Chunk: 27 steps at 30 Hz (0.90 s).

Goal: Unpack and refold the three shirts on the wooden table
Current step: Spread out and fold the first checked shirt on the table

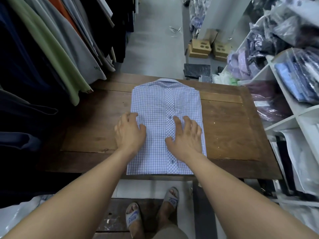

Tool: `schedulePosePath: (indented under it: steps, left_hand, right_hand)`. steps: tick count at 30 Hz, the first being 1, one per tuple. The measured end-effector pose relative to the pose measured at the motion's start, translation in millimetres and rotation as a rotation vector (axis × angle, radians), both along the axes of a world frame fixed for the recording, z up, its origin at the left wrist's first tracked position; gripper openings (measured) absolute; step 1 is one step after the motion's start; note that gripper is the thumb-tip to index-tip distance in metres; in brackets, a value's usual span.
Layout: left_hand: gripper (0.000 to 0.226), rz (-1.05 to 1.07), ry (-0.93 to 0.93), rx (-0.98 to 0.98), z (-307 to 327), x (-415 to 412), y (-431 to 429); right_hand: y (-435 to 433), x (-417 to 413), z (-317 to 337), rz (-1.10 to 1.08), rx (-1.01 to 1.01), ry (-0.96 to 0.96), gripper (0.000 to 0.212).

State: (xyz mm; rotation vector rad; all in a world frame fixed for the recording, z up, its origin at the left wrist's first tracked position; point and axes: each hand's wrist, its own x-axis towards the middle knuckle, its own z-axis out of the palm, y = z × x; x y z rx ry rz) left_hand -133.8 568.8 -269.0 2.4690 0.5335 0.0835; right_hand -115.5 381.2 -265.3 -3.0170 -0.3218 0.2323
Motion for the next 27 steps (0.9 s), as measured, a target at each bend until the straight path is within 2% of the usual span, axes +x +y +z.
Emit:
schedulePosePath:
  steps: [3,5,7,9,12,16,17,19,21,23,25,27]
  left_hand:
    - [0.059,0.127,0.102,-0.177,16,25,2]
    - [0.063,0.216,0.189,-0.268,18,40,4]
    - [0.059,0.287,0.268,-0.395,17,51,8]
    - [0.045,0.293,0.298,-0.508,15,54,13]
    - [0.013,0.080,0.183,-0.582,19,47,14]
    - [0.028,-0.263,0.018,-0.734,47,37,-2]
    - [0.032,-0.318,0.012,-0.697,50,39,-7]
    - [0.029,-0.376,0.022,-0.626,61,41,-18]
    - [0.031,-0.383,0.058,-0.663,68,42,-24]
    - [0.027,-0.317,0.006,-0.746,72,39,-23]
    - [0.023,-0.031,-0.117,-0.932,63,41,-13]
    - [0.025,0.262,-0.141,-0.975,50,46,2]
  right_hand:
    - [30,20,21,0.106,0.066,-0.057,0.067]
    - [48,31,27,0.111,0.114,0.006,0.054]
    - [61,39,29,0.008,0.183,0.155,0.051]
    - [70,47,31,-0.136,0.281,0.265,0.053]
    - [80,59,38,-0.265,0.349,0.322,0.067]
    - [98,76,64,-0.424,0.572,0.491,0.096]
    - [101,78,71,-0.464,0.637,0.513,0.090]
    - [103,85,78,-0.562,0.734,0.521,0.056]
    - [99,90,84,-0.647,0.772,0.547,0.024]
    - [92,92,88,-0.705,0.834,0.615,0.021]
    - [81,93,90,-0.769,0.965,0.691,0.029]
    - [65,91,90,-0.801,1.072,0.746,0.032]
